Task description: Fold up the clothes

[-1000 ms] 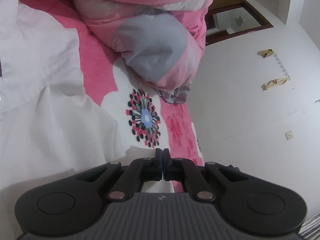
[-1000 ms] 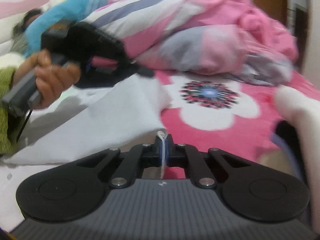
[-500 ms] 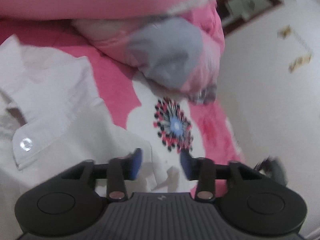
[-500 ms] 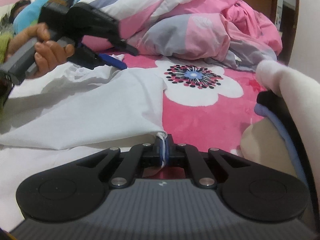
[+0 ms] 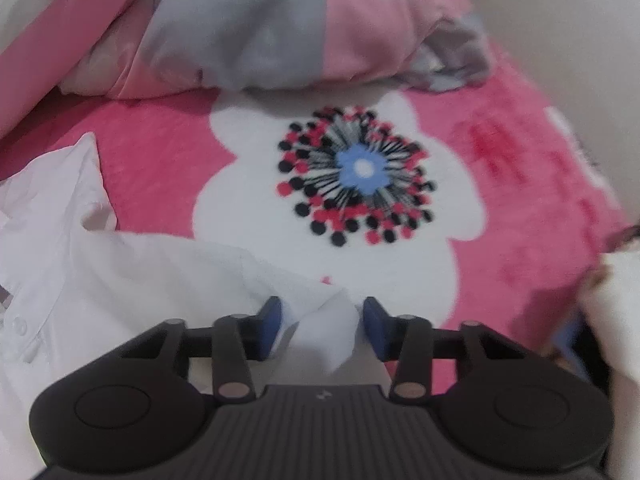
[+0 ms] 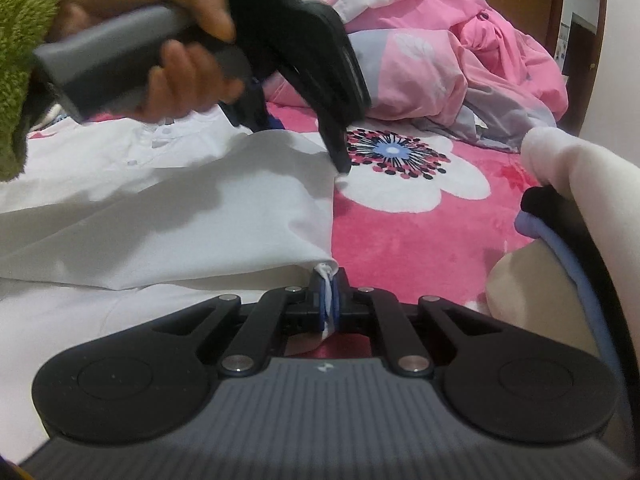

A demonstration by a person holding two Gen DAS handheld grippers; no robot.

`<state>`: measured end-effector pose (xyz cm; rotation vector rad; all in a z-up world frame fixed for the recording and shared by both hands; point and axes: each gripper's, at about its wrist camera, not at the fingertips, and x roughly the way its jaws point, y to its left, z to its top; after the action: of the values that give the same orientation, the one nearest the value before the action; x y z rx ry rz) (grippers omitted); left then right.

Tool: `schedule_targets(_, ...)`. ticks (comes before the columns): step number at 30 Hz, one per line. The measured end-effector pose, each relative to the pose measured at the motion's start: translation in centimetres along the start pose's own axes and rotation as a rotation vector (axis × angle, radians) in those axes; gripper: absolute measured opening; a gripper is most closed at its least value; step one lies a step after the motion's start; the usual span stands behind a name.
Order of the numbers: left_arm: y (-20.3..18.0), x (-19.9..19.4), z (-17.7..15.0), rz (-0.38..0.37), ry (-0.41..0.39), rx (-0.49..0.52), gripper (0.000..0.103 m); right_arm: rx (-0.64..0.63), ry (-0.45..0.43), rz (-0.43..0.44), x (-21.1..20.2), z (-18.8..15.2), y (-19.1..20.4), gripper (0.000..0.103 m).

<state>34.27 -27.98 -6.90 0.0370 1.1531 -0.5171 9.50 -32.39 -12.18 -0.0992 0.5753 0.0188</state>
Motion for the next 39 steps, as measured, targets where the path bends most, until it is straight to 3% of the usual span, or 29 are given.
schedule_targets(2,-0.5,0.6,-0.1,0.054,0.002,-0.014,0.007,0.006,-0.002,0.005,0.0,0.0,-0.1,0.004)
schedule_targets(3,-0.3,0.4,-0.1,0.036,-0.013,-0.047,0.002,0.010,-0.003,0.008,-0.1,-0.1,-0.2,0.004)
schedule_targets(8,2.1,-1.5,-1.0,-0.204,-0.179,-0.248,0.002,0.009,-0.008,0.017,-0.2,-0.1,-0.2,0.004)
schedule_targets(14,4.9,1.8,-2.4,-0.339,-0.206,-0.378,0.003,0.005,-0.001,0.017,0.0,-0.2,-0.1,0.004)
schedule_targets(17,5.9,2.6,-2.3,-0.392,-0.222,-0.455,0.012,0.018,0.001,0.024,0.0,-0.3,-0.3,0.004)
schedule_targets(19,6.5,1.0,-2.0,-0.392,-0.261,-0.479,0.048,0.027,0.001,0.028,0.0,-0.3,-0.4,0.004)
schedule_targets(20,6.8,-0.5,-2.0,-0.385,-0.293,-0.483,0.052,0.032,0.001,0.031,0.0,-0.3,-0.4,0.004)
schedule_targets(25,9.6,-10.0,-3.3,-0.398,-0.435,-0.500,0.055,0.050,0.001,0.036,-0.1,-0.4,-0.7,0.004)
schedule_targets(33,10.7,-34.7,-12.4,-0.279,-0.693,-0.359,0.061,0.078,0.000,0.056,0.0,-0.4,-1.2,0.004)
schedule_targets(36,9.5,-43.5,-17.7,-0.176,-0.804,-0.272,0.066,0.080,-0.001,0.059,0.0,-0.4,-1.3,0.004)
schedule_targets(39,8.5,-49.5,-23.1,-0.046,-0.884,-0.218,0.069,0.077,-0.002,0.058,0.0,-0.4,-1.3,0.004)
